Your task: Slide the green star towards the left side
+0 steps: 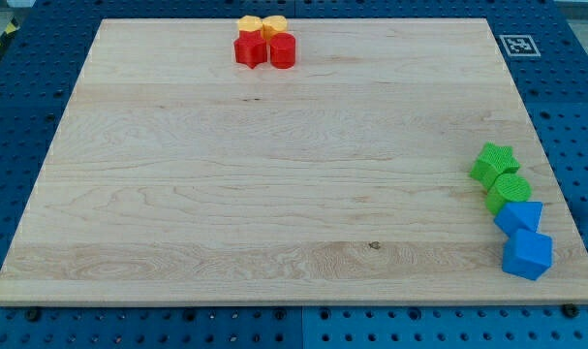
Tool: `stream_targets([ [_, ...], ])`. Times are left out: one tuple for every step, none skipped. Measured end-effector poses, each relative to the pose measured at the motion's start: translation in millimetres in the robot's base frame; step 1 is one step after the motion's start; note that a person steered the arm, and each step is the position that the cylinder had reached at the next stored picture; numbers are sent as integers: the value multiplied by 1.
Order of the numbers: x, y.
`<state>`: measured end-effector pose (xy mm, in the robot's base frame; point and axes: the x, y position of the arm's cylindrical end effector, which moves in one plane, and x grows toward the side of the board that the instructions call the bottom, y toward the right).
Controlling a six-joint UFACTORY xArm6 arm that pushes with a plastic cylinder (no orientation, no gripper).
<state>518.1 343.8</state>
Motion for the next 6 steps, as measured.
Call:
stream_targets([
  [15,-2],
  [15,-8],
  [-12,-33],
  [-30,-42],
  [-31,-95],
  [-35,-136],
])
